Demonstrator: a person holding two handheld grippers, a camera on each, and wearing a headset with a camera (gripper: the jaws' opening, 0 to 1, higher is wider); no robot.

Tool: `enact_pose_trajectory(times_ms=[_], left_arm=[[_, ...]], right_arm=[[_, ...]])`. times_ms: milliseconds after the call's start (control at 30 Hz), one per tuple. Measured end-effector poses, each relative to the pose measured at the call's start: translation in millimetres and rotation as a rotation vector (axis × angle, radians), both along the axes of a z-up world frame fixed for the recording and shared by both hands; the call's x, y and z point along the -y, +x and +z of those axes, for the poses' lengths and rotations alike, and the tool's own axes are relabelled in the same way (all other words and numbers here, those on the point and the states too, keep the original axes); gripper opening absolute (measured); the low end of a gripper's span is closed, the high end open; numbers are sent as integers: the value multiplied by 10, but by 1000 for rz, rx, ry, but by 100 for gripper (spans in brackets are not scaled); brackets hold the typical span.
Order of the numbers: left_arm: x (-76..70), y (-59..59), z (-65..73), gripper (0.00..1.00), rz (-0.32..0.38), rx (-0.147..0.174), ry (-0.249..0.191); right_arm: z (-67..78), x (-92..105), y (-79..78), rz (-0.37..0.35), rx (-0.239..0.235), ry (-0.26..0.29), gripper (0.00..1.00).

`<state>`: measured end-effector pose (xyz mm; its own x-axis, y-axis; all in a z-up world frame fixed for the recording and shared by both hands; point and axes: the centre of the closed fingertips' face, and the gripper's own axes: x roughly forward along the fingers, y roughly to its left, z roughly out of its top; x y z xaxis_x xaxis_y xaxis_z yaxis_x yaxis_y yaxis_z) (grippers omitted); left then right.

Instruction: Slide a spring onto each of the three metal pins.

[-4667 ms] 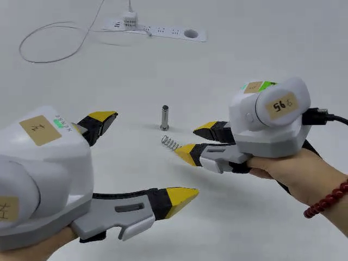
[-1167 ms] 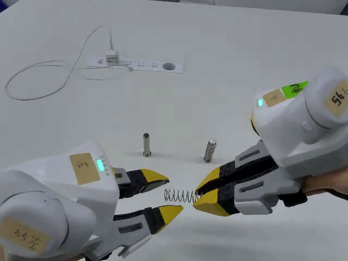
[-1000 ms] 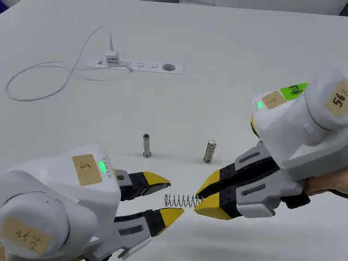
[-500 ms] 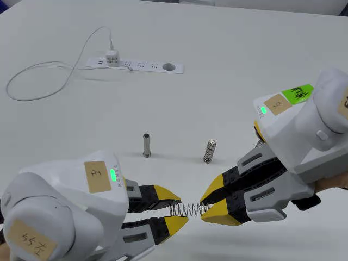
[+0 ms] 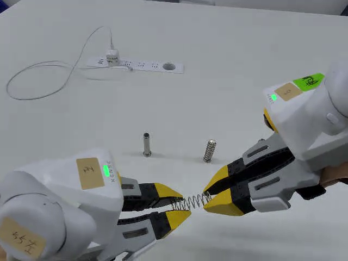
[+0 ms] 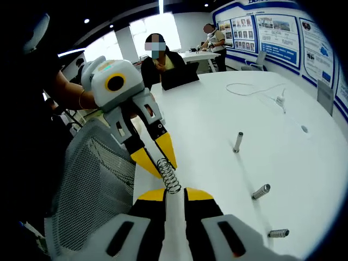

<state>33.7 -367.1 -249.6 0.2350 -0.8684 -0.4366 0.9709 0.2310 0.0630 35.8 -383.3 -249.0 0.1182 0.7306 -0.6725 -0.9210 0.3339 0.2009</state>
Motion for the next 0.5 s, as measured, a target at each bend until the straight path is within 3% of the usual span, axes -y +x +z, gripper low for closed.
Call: enact_pose_trajectory(times_ms=[233, 500], left_arm=[[-65, 137, 57, 10, 97, 6, -45], [-145, 285, 140, 10, 217, -27, -133]], right_arm=[[92, 0, 139, -127, -37, 88, 19], [239, -59, 279, -263, -82, 215, 21]])
